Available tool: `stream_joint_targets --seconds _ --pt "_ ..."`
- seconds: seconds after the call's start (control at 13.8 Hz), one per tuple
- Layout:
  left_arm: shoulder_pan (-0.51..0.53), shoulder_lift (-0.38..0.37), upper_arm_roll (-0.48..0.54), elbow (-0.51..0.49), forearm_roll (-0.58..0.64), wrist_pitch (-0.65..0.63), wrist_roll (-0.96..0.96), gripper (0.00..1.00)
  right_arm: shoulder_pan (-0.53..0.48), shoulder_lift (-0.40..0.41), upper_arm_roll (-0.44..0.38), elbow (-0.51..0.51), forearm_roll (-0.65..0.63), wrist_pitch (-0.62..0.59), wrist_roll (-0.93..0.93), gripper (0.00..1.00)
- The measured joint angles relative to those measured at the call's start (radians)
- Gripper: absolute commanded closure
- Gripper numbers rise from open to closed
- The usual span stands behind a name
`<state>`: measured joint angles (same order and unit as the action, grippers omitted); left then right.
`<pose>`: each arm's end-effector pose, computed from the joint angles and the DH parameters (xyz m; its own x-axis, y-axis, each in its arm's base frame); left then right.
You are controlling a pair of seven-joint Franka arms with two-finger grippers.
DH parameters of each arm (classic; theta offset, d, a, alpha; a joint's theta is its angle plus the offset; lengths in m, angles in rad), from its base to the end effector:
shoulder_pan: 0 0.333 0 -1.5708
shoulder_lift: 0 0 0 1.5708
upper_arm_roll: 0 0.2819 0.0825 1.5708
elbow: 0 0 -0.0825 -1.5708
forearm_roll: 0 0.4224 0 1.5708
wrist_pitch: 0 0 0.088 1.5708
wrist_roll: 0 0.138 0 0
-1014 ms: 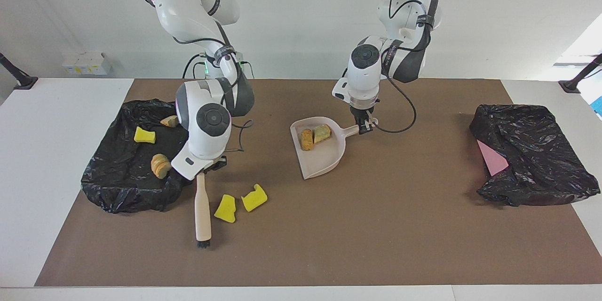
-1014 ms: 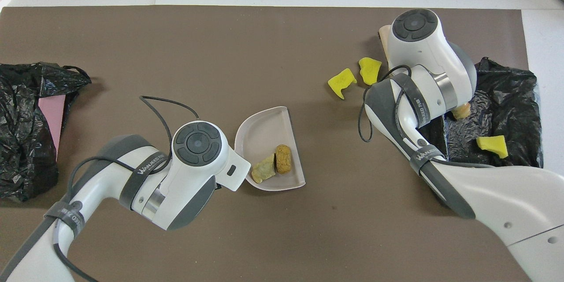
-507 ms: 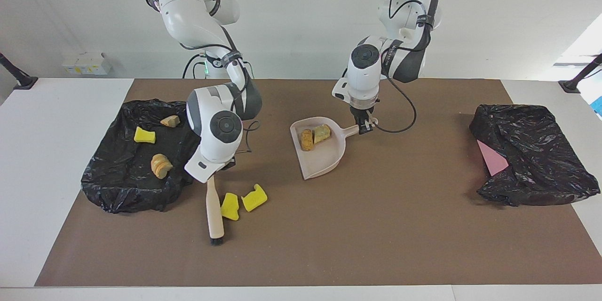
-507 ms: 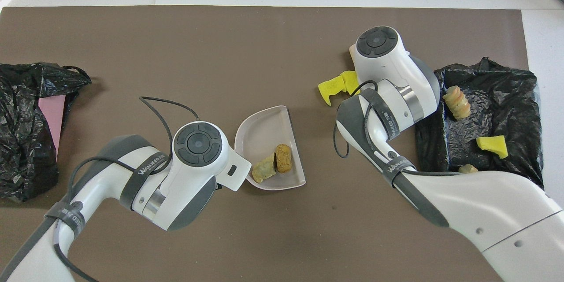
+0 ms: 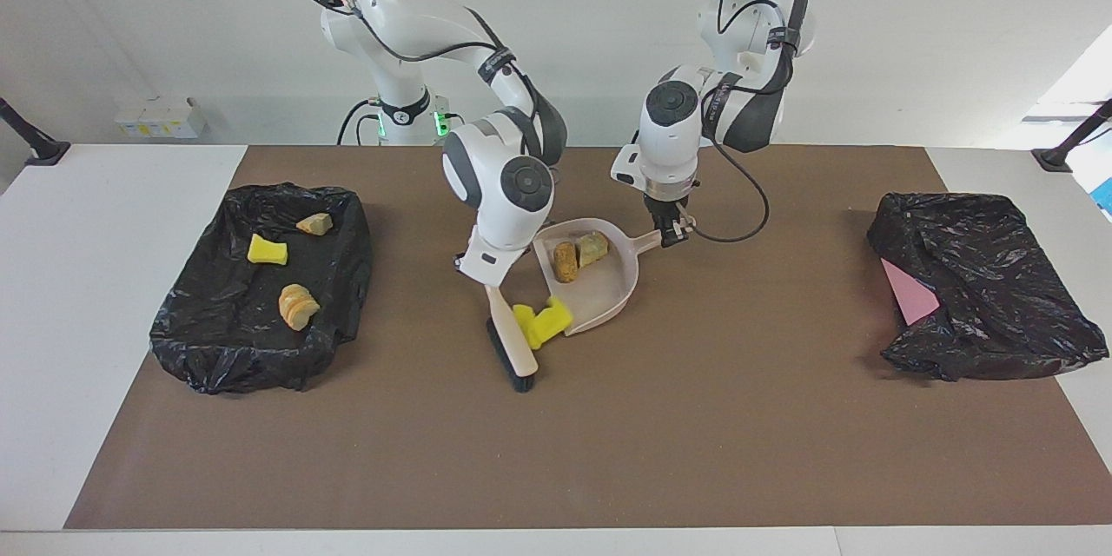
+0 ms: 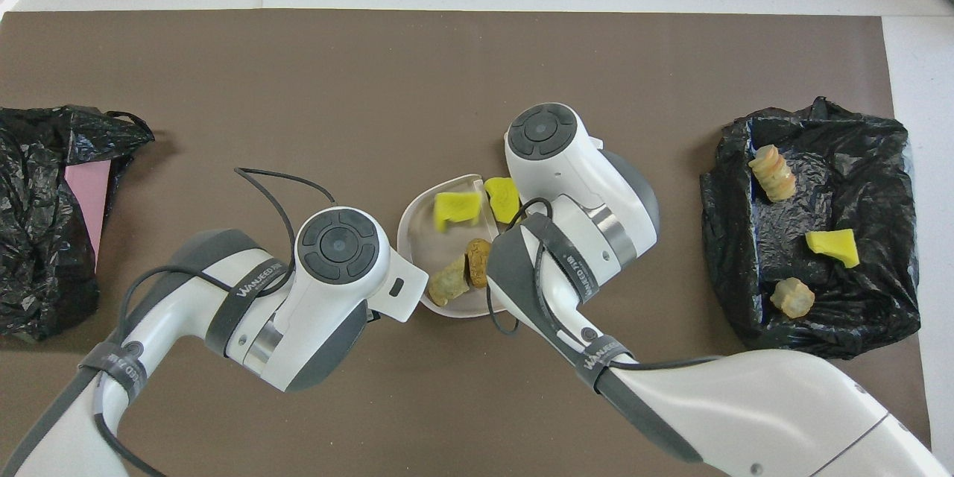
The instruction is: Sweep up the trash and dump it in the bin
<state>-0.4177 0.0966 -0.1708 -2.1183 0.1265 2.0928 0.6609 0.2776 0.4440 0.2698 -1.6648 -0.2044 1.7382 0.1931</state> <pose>0.4771 -0.3076 0.2714 0.2454 -0.9579 -0.1488 -0.9684 -0.2494 0.0083 0.5583 0.3031 0.2548 0.8714 0.3654 -0.3274 0.4240 -0.8966 0.1277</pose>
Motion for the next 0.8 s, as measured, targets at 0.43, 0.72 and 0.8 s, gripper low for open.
stream_joint_targets --seconds 0.43,0.72,0.8 --pt "-0.001 0.000 -0.002 -0.002 -0.006 0.000 -0.055 1.00 0.102 -0.047 0.000 -0.050 0.080 0.000 0.102 1.00" --pt "0.000 -0.001 0.000 -0.005 -0.015 0.000 -0.057 1.00 0.125 -0.048 -0.002 -0.040 0.082 0.026 0.192 1.00" --pt "0.000 -0.001 0.001 -0.005 -0.017 0.000 -0.057 1.00 0.120 -0.048 -0.007 -0.037 0.082 0.049 0.202 1.00"
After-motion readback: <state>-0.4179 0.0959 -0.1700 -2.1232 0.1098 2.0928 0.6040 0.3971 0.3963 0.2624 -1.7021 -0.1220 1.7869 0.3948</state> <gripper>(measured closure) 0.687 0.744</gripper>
